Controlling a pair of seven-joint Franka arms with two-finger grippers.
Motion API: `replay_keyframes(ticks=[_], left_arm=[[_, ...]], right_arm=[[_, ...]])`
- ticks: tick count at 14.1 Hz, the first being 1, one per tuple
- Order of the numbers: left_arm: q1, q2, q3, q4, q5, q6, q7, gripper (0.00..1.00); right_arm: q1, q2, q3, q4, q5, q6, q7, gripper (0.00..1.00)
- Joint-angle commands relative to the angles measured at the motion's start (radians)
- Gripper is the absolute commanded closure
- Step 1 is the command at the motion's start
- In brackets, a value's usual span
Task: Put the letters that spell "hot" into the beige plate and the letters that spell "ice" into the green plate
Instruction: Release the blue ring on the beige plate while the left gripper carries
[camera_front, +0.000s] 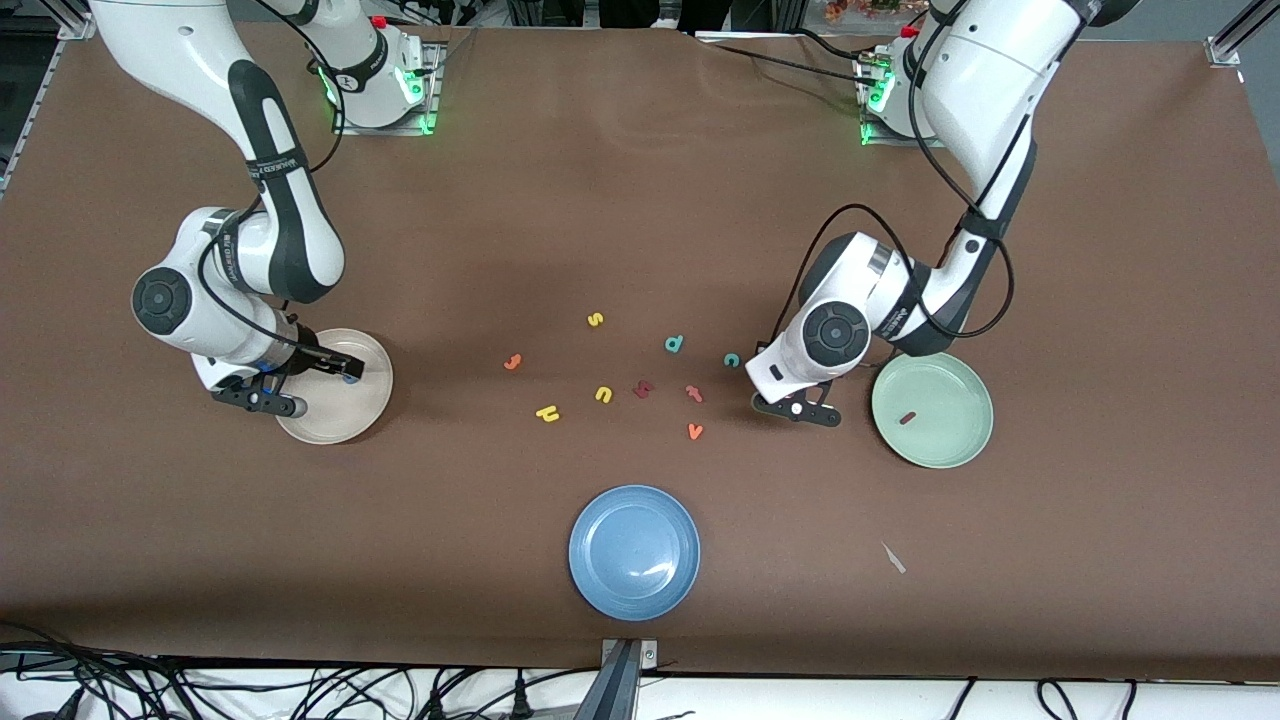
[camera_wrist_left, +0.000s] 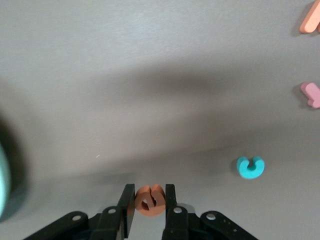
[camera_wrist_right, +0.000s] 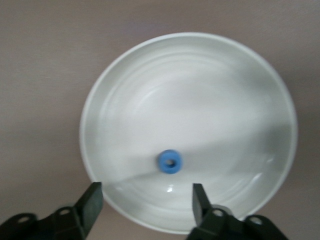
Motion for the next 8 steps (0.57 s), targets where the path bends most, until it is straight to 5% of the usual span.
replay_keyframes(ticks=[1, 8], left_arm=[[0.038, -0.042, 0.024, -0.010, -0.010, -0.052, 0.125, 1.00], [0.167, -0.048, 0.021, -0.012, 0.145, -0.084, 0.344, 1.00]], right_arm=[[0.040, -0.021, 0.030, 0.006, 0.048, -0.017, 0.131, 0.00], [0.267, 0.031, 0.030, 0.041, 0.043, 0.101, 0.598, 0.00]])
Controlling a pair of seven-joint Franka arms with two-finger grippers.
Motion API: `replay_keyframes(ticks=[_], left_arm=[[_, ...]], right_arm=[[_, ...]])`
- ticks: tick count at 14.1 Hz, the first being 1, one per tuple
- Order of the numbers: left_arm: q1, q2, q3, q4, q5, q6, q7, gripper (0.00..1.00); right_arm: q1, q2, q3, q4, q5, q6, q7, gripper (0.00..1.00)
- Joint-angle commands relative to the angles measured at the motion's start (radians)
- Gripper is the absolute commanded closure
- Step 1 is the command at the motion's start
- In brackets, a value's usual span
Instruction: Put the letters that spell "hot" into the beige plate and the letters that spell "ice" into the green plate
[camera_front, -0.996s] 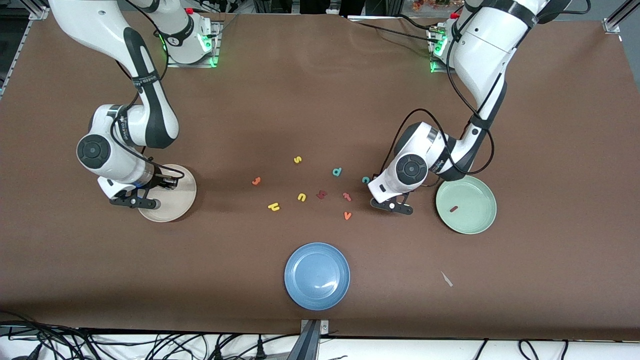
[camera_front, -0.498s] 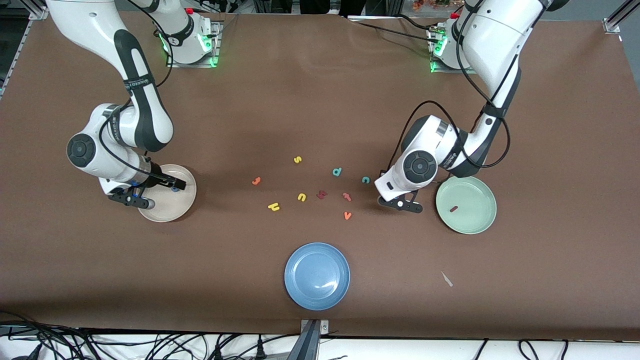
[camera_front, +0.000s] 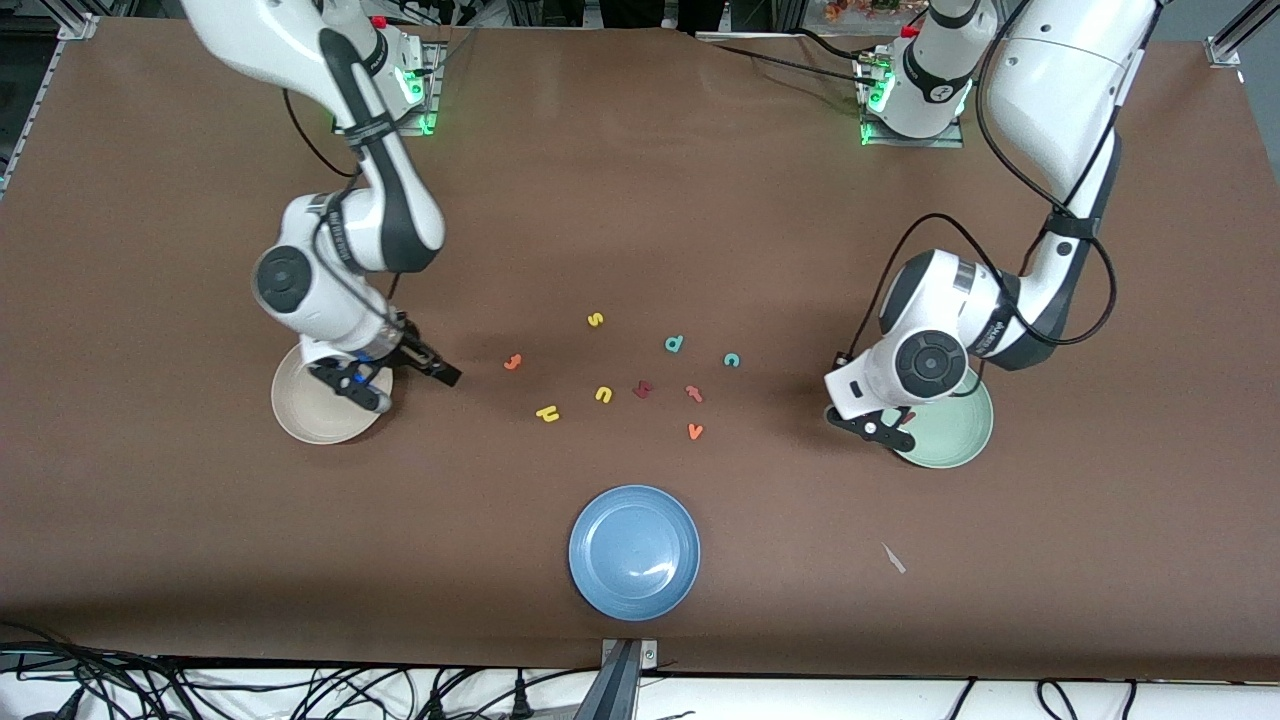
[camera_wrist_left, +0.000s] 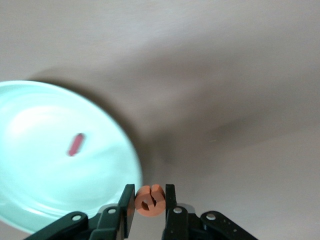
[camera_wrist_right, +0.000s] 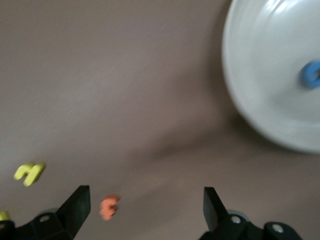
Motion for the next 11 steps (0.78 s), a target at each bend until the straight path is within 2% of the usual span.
replay_keyframes(ticks=[1, 3, 6, 10, 11], left_arm=[[0.033, -0.019, -0.005, -0.012, 0.041, -0.014, 0.073, 1.00], [0.051, -0.011, -0.004, -0.013, 0.050, -0.008, 0.087, 1.00], [0.079, 0.024, -0.005, -0.021, 0.143, 0.006, 0.085, 1.00], [0.105, 0.042, -0.008, -0.030, 0.143, 0.047, 0.085, 1.00], [0.101, 0.050, -0.008, -0.032, 0.143, 0.047, 0.082, 0.97]], right_arm=[[0.045, 0.028, -0.009, 0.019, 0.007, 0.015, 0.084, 0.00], [0.082, 0.049, -0.009, 0.022, 0.007, 0.020, 0.124, 0.01], [0.143, 0.113, -0.012, 0.058, 0.007, 0.021, 0.169, 0.01], [0.153, 0.161, -0.011, 0.097, 0.006, 0.021, 0.175, 0.06], [0.151, 0.163, -0.011, 0.097, 0.006, 0.021, 0.174, 0.08]])
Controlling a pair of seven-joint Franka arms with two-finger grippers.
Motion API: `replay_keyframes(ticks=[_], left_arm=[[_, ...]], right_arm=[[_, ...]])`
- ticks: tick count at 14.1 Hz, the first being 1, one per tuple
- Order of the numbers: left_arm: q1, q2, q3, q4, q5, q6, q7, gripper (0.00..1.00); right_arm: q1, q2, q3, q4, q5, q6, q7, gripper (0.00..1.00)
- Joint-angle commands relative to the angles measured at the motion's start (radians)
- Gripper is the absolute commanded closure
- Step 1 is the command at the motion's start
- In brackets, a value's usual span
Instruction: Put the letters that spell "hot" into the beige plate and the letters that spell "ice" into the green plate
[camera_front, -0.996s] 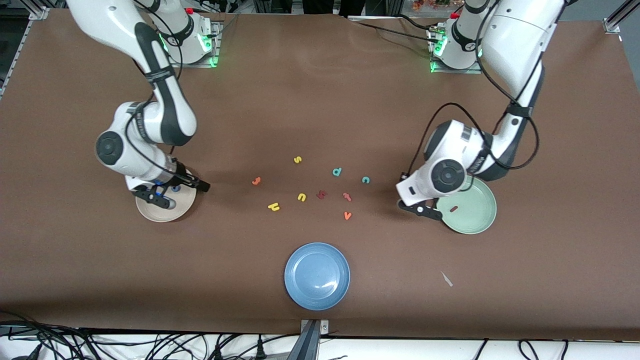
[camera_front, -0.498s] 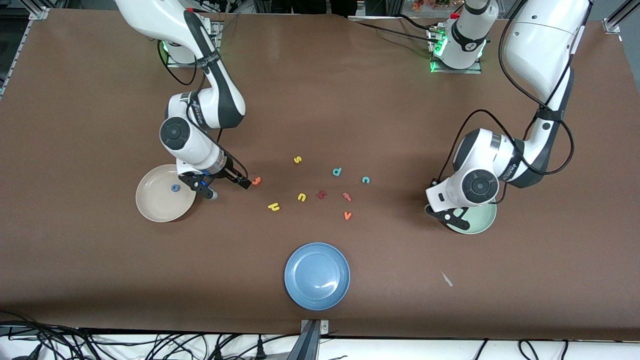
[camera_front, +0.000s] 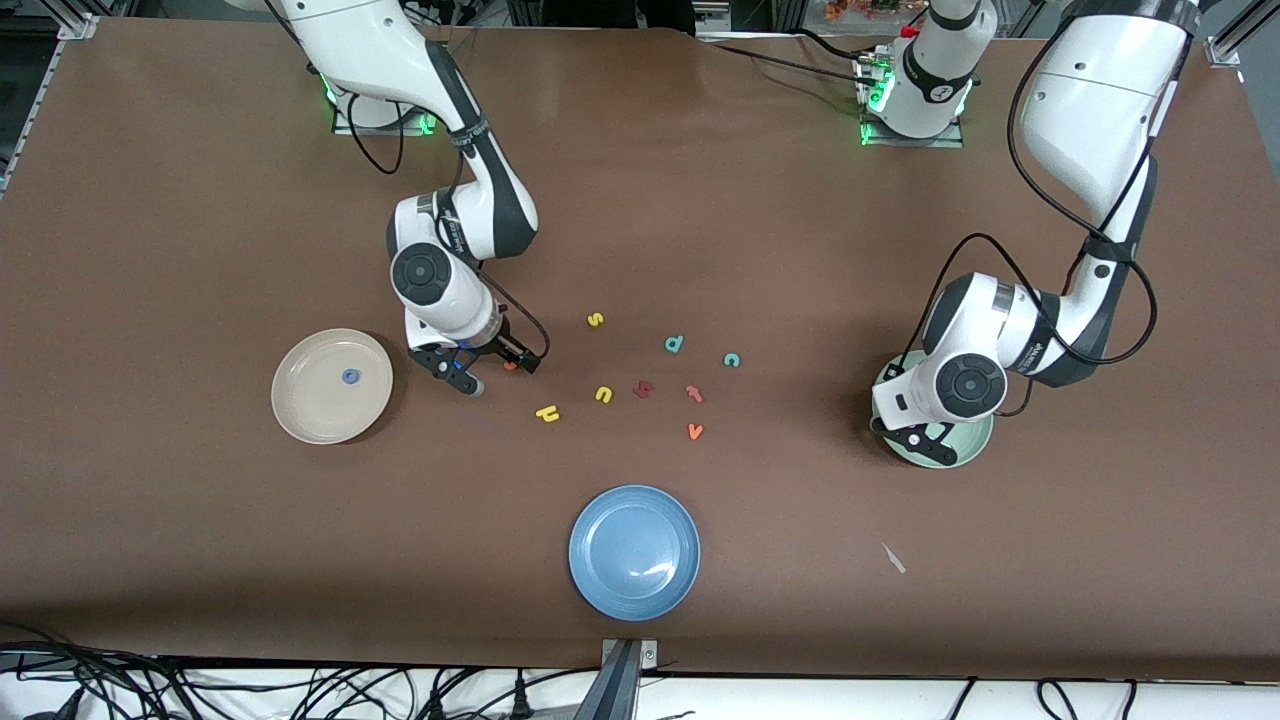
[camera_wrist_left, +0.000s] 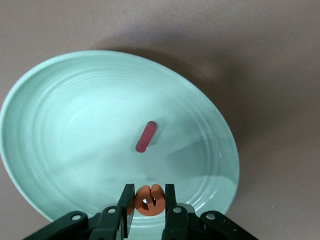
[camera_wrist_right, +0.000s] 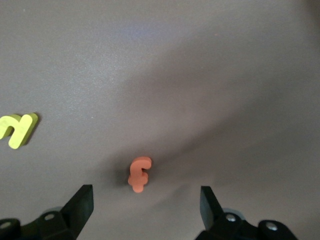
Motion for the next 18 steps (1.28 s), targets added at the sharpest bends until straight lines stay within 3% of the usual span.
replay_keyframes(ticks=[1, 2, 3, 4, 8, 11, 15, 18], left_arm=[[0.004, 0.023, -0.011, -0.009, 0.031, 0.017, 0.003, 0.95], [0.012, 0.029, -0.011, -0.015, 0.031, 0.043, 0.001, 0.85], [0.012, 0.028, -0.012, -0.016, 0.031, 0.044, 0.001, 0.61], [0.010, 0.020, -0.012, -0.016, 0.029, 0.039, 0.001, 0.01], [0.001, -0.021, -0.020, -0.003, 0.014, -0.025, -0.002, 0.00], [-0.002, -0.058, -0.080, 0.000, -0.089, -0.090, -0.059, 0.00], [-0.014, -0.053, -0.193, 0.034, -0.123, -0.087, -0.290, 0.00], [-0.081, -0.015, -0.209, 0.069, -0.178, -0.071, -0.442, 0.00]], right_arm=[[0.004, 0.020, -0.011, 0.024, 0.006, 0.001, 0.003, 0.11], [0.002, 0.027, -0.011, 0.027, 0.006, 0.003, -0.001, 0.13], [0.001, 0.041, -0.011, 0.045, 0.006, 0.002, -0.001, 0.16], [0.002, 0.059, -0.011, 0.060, 0.006, 0.001, 0.004, 0.17], [0.002, 0.086, -0.011, 0.088, 0.006, 0.001, 0.006, 0.33], [0.002, 0.086, -0.011, 0.091, 0.010, 0.001, 0.004, 0.56], [0.002, 0.086, -0.011, 0.094, 0.015, -0.002, 0.007, 0.77], [0.004, 0.086, -0.009, 0.091, 0.017, -0.003, 0.025, 0.92]])
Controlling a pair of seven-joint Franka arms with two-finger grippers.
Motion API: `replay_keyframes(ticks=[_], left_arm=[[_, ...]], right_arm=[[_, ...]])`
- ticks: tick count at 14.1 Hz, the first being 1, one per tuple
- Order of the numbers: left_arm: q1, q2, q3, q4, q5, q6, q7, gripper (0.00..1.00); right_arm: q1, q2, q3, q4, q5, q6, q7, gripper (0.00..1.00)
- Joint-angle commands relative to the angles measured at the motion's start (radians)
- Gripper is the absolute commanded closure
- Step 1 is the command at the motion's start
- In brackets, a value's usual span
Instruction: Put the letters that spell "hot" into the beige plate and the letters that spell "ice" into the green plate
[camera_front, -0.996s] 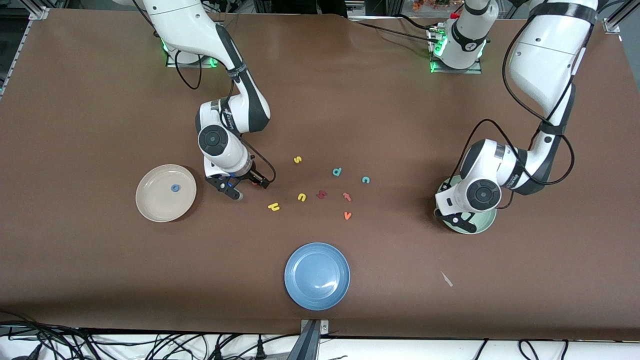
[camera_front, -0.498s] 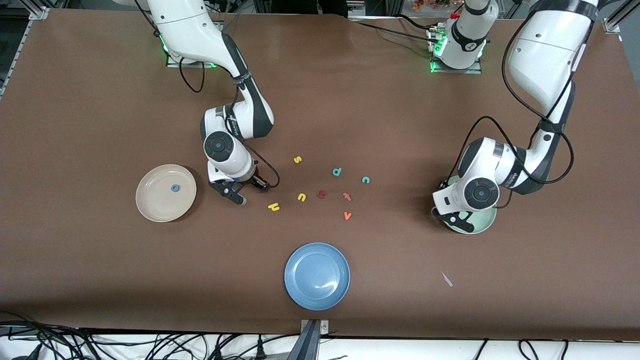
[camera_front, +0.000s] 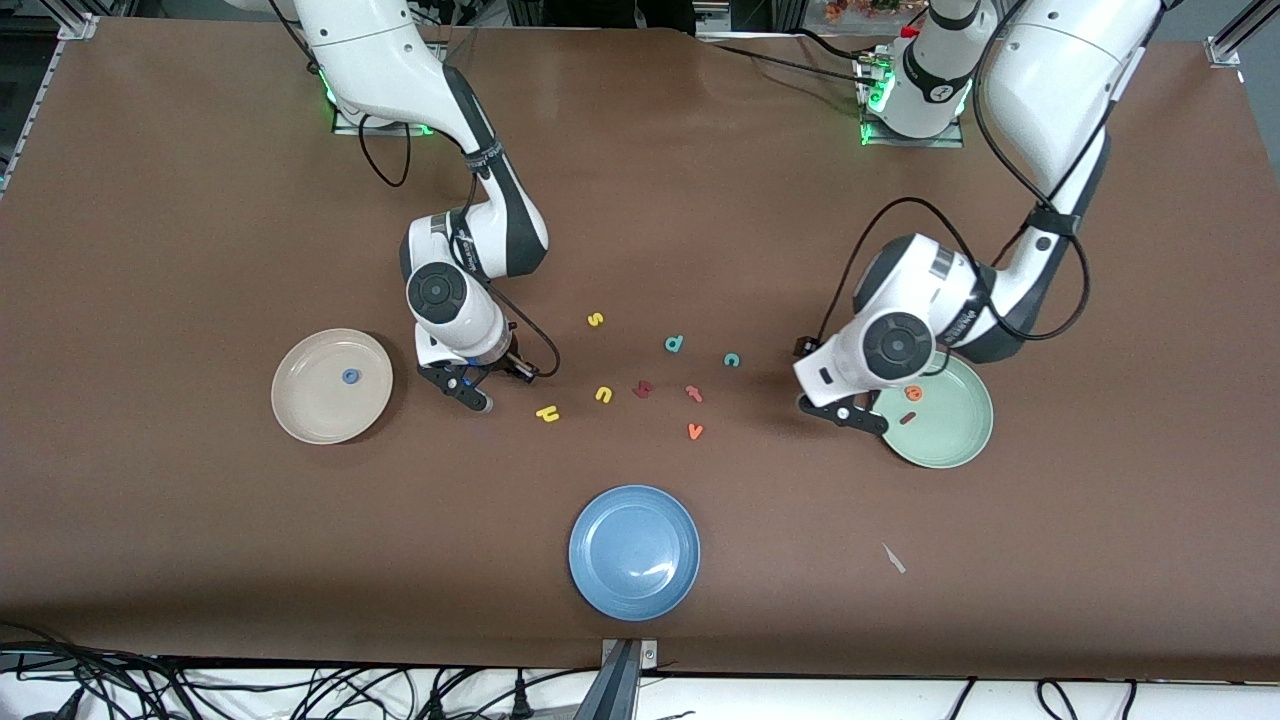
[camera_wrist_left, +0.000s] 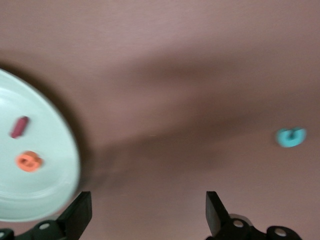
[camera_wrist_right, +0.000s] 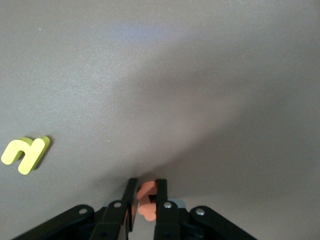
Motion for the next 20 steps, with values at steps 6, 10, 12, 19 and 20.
replay_keyframes(ticks=[6, 10, 12, 19, 20], left_arm=[[-0.158, 0.106, 0.001, 0.045, -0.081, 0.201, -0.150, 0.22], [-0.173, 0.145, 0.003, 0.040, -0.081, 0.234, -0.165, 0.25], [-0.186, 0.149, 0.001, 0.040, -0.081, 0.234, -0.165, 0.25], [-0.181, 0.155, 0.009, 0.040, -0.075, 0.251, -0.165, 0.45], [-0.179, 0.157, 0.009, 0.040, -0.075, 0.251, -0.165, 0.45]], right_arm=[[-0.047, 0.012, -0.059, 0.113, -0.031, -0.201, -0.127, 1.00], [-0.044, -0.023, -0.174, 0.065, -0.042, -0.257, -0.365, 1.00], [-0.044, -0.061, -0.228, 0.015, -0.042, -0.255, -0.494, 1.00], [-0.044, -0.202, -0.366, -0.222, -0.025, -0.139, -0.876, 1.00], [-0.046, -0.213, -0.366, -0.260, -0.023, -0.078, -0.901, 1.00]])
